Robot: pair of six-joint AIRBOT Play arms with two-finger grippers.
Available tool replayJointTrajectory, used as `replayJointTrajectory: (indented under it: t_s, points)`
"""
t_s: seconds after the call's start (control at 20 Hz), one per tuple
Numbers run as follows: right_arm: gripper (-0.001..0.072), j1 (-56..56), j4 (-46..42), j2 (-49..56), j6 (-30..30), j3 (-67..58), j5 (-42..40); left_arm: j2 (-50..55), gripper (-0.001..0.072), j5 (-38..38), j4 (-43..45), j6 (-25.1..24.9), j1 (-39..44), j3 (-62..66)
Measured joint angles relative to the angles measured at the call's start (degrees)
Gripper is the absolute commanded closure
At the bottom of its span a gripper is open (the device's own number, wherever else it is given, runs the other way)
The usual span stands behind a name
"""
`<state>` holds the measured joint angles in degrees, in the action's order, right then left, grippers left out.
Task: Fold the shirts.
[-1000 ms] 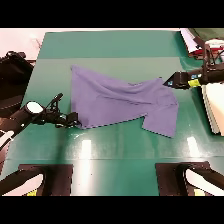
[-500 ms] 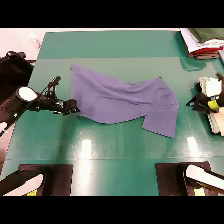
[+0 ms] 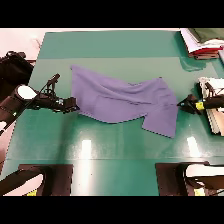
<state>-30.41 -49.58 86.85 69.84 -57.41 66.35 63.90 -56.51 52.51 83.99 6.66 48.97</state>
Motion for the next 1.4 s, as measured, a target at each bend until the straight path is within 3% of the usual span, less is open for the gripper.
replayJointTrajectory:
  t_s: [0.1, 0.15, 0.3, 0.55, 0.95, 1.2, 1.4]
  points:
    - [0.0680, 2.6, -0.4, 2.1, -0.1, -2.3, -1.1, 0.0, 0.0678, 0.1, -0.1, 0.0, 0.0, 0.0]
    - [0.0699, 3.8, -0.5, 2.8, -0.2, -3.3, -1.7, 0.0, 0.0679, 0.2, -0.1, 0.0, 0.0, 0.0]
    - [0.0700, 6.7, -0.4, 2.3, -0.7, -5.7, -1.8, -0.5, 0.0679, 0.2, -0.5, 0.7, 0.0, 0.6]
    - [0.0700, 8.1, -0.1, -8.7, -2.7, -13.7, 0.3, -6.6, 0.0679, 0.6, 0.0, 1.5, 0.0, 10.5]
    - [0.0701, 8.3, -1.6, -29.8, -2.0, -42.7, 3.8, -17.2, 0.0681, 1.0, 2.6, 2.3, 0.0, 52.7]
    - [0.0702, 8.3, -7.7, -34.9, 3.3, -57.0, 4.8, -18.6, 0.0681, 2.0, 11.9, 5.8, 0.0, 70.3]
    - [0.0703, 8.3, -9.2, -33.4, 6.8, -64.3, 6.7, -18.5, 0.0680, -0.5, 22.4, 9.4, 0.0, 70.0]
